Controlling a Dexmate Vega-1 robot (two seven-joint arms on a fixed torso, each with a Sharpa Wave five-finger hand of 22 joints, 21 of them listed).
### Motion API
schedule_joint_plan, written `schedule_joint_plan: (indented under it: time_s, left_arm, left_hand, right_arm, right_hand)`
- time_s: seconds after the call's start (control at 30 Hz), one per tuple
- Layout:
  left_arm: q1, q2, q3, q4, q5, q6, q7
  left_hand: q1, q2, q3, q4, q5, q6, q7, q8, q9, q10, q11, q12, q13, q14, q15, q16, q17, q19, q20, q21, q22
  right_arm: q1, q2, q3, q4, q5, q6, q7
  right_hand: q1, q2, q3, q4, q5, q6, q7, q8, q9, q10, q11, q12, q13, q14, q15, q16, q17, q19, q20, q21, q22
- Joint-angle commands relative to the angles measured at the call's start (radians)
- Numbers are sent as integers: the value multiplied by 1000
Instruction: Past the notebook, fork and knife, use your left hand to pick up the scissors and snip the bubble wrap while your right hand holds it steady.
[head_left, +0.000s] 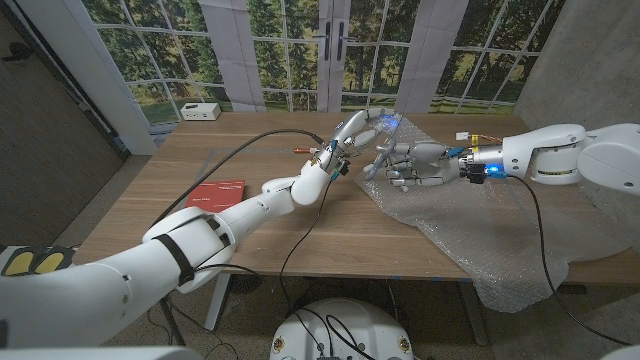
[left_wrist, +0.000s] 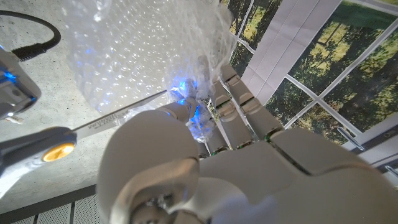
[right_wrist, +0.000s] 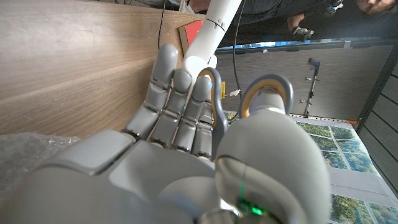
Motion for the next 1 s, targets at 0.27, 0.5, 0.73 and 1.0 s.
schedule_joint_plan:
  time_s: [0.27, 0.5, 0.73, 1.0]
  left_arm:
    - [-46, -40, 41, 110, -27, -26, 33]
    - [-53, -42, 53, 122, -33, -31, 43]
    - [-51, -40, 57, 119, -36, -32, 54]
    - [-35, -24, 49, 84, -39, -25, 51]
  left_hand:
    - [-2, 2, 2, -9, -1, 15, 5, -2, 1, 8, -3, 3, 3, 5, -84, 0, 6, -7, -23, 14, 2]
    - [-3, 2, 3, -9, -2, 10, 4, -7, -1, 7, -3, 2, 3, 8, -84, 1, 8, -7, -24, 18, 2]
    - [-3, 2, 3, -10, -3, 12, 4, -9, -3, 8, -3, 2, 3, 8, -84, 0, 8, -7, -24, 21, 2]
    - [-5, 2, 3, -10, -4, 13, 3, -11, -4, 8, -3, 0, 1, 8, -84, 0, 9, -8, -25, 23, 2]
  right_arm:
    - [14, 16, -9, 28, 7, -5, -1]
    - [5, 20, -1, 23, 11, -2, -22]
    - [-4, 17, 8, 12, 20, -10, -49]
    - [-13, 16, 17, 0, 27, -13, -72]
  right_hand:
    - [75, 60, 29, -32, 8, 11, -12, 9, 2, 2, -22, 8, 1, 12, -132, 6, 7, -12, -91, 3, 11]
    - [219, 129, 114, -101, -24, 68, -56, 41, 36, 2, -63, 18, 8, 14, -133, 15, 8, -49, -118, 25, 26]
    - [327, 155, 201, -114, -59, 185, -100, 115, 138, 49, -84, 57, 38, 33, -134, 19, 7, -68, -130, 50, 33]
    - [366, 155, 272, -107, -61, 220, -103, 155, 253, 53, -67, 77, 70, 43, -134, 6, 6, -77, -135, 59, 34]
